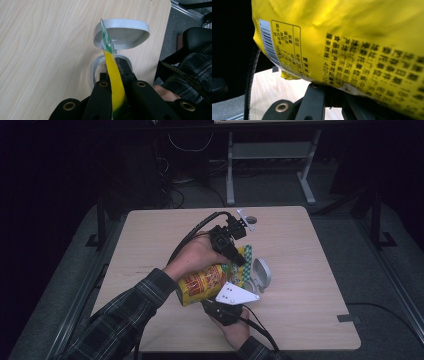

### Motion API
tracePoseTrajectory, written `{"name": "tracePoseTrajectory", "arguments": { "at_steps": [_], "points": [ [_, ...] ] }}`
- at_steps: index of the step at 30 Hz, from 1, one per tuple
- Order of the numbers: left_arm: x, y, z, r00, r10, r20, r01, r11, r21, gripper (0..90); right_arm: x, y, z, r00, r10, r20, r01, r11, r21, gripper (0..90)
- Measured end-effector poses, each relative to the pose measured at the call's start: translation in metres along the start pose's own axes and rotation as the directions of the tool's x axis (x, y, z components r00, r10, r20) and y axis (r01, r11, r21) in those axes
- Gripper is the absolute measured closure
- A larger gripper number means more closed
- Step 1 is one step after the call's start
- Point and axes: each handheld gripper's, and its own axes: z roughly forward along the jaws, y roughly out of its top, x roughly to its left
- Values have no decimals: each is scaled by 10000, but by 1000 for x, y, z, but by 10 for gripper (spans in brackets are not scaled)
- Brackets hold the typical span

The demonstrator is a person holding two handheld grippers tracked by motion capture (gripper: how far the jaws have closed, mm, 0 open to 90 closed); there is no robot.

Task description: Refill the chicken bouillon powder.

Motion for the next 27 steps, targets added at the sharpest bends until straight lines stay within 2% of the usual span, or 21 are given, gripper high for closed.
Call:
{"name": "tracePoseTrajectory", "arguments": {
  "at_steps": [7,11,27],
  "points": [
    [-3,5,2,9995,-234,-222,239,9995,212,894,0,2,-3,9999,76,-79,-77,9997,-234,900],
    [-5,8,4,9996,-185,-230,195,9989,421,894,0,3,-5,9999,87,-116,-91,9992,-388,900],
    [-3,11,6,9997,-147,-193,158,9984,552,889,-3,3,-6,9998,117,-168,-125,9989,-459,900]
  ]
}}
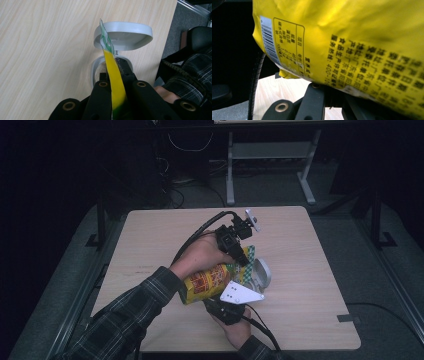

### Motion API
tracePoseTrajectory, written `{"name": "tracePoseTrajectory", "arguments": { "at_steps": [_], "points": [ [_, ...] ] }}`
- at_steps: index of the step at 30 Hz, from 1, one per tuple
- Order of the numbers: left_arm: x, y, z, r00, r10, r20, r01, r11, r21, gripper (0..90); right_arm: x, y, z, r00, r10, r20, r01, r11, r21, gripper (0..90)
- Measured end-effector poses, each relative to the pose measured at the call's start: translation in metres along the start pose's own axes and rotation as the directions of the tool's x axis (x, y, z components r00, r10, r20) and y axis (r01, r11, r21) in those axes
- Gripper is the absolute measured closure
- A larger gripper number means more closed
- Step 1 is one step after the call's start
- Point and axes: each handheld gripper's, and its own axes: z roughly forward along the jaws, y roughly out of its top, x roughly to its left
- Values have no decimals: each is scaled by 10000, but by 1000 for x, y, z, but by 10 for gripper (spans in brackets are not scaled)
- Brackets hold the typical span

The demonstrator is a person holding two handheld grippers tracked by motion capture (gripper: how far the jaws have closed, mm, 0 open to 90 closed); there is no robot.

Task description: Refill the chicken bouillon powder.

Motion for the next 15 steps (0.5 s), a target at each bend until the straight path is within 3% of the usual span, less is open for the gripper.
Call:
{"name": "tracePoseTrajectory", "arguments": {
  "at_steps": [15],
  "points": [
    [0,1,-1,10000,-5,-16,5,10000,-76,882,-1,1,0,10000,-54,-17,53,10000,-54,900]
  ]
}}
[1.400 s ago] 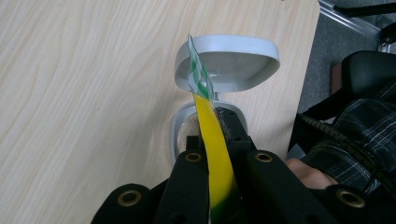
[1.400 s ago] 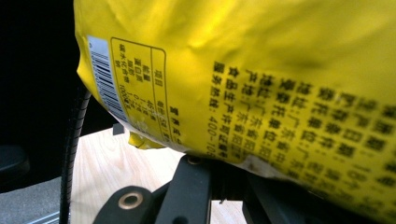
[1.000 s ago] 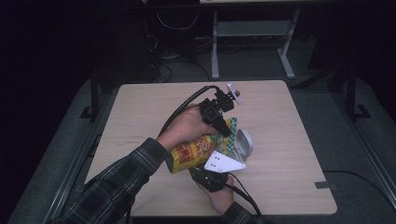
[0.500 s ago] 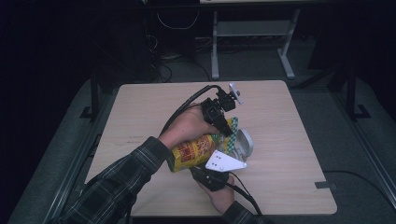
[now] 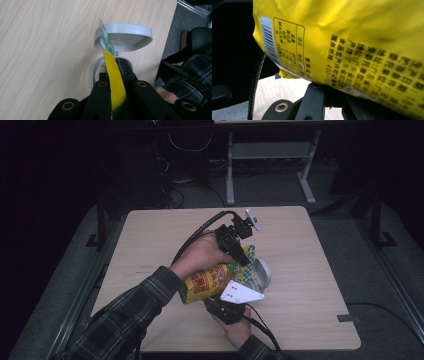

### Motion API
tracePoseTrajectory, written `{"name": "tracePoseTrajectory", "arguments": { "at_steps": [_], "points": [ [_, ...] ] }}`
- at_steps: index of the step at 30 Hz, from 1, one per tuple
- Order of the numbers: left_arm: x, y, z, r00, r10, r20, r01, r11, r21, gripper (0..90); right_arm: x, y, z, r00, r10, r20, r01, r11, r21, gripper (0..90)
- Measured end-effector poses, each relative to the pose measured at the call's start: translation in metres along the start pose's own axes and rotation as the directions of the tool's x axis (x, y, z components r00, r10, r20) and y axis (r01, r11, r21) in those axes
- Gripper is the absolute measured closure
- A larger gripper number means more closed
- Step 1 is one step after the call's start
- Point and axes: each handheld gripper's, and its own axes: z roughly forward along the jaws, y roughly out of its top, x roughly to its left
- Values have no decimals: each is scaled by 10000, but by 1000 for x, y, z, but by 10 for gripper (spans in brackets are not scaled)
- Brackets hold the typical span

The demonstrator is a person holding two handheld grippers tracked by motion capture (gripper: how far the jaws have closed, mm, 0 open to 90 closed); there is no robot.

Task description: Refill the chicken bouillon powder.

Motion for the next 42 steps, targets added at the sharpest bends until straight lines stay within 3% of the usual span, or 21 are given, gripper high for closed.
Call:
{"name": "tracePoseTrajectory", "arguments": {
  "at_steps": [42],
  "points": [
    [-1,2,1,9999,-54,-98,55,10000,58,889,-1,2,-1,10000,12,-95,-13,10000,-73,900]
  ]
}}
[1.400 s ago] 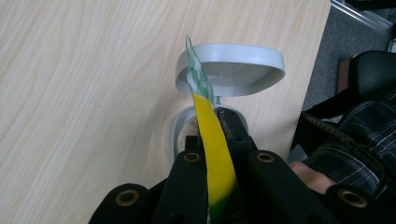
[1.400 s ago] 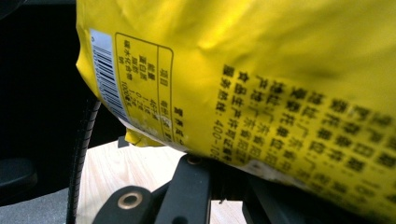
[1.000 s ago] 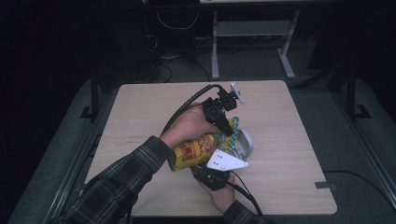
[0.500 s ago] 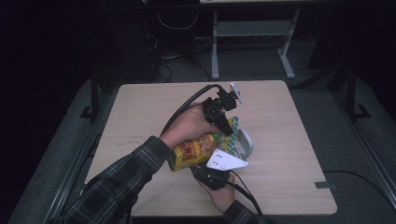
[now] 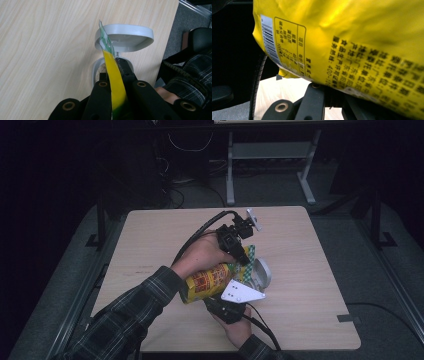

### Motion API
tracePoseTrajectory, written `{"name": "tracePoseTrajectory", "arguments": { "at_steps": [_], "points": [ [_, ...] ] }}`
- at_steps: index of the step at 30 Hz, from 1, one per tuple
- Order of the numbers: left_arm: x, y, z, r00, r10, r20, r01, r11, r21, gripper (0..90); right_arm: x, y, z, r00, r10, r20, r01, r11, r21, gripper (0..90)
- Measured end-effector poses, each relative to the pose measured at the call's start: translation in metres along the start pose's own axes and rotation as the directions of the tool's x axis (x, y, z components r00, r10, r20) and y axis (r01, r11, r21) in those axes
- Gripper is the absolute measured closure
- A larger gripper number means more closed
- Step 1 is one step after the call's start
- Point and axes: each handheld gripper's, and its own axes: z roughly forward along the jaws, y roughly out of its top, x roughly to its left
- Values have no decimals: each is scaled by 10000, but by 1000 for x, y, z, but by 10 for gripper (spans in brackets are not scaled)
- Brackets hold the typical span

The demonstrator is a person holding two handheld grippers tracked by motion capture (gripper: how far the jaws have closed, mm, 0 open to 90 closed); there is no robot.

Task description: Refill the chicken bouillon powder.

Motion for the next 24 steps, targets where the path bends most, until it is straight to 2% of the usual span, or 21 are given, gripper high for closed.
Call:
{"name": "tracePoseTrajectory", "arguments": {
  "at_steps": [24],
  "points": [
    [0,0,0,10000,-50,-80,51,10000,77,892,-1,0,0,10000,-10,-20,10,10000,12,900]
  ]
}}
